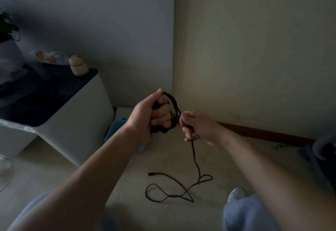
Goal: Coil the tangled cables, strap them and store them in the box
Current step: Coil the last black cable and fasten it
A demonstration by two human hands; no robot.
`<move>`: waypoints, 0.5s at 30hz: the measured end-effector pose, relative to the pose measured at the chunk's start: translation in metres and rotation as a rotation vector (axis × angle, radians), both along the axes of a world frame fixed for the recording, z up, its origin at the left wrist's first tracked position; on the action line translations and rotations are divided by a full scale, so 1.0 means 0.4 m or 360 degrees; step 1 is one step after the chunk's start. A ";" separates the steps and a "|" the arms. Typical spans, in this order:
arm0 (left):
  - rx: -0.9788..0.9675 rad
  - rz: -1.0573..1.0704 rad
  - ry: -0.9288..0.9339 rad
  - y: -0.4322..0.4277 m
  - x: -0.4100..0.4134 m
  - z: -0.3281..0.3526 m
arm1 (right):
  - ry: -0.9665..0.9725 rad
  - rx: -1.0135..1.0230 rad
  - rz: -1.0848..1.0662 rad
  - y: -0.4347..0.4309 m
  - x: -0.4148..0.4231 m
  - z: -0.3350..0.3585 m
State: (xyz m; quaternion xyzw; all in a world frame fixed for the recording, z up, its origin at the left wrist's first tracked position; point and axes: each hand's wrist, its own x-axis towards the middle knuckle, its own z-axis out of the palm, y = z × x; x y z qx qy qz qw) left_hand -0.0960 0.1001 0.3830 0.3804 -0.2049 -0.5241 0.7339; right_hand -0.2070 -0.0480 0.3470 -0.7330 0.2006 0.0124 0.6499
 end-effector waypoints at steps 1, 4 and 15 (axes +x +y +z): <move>-0.0043 0.0001 0.0075 0.002 0.007 0.003 | 0.0038 0.0044 0.0039 0.001 -0.005 -0.006; -0.0148 0.0024 0.0232 0.002 0.020 0.012 | 0.0126 0.0076 0.0122 0.002 -0.011 -0.017; -0.0350 0.0646 0.0259 0.014 0.072 0.033 | 0.0608 -0.0515 0.0474 0.003 -0.023 -0.040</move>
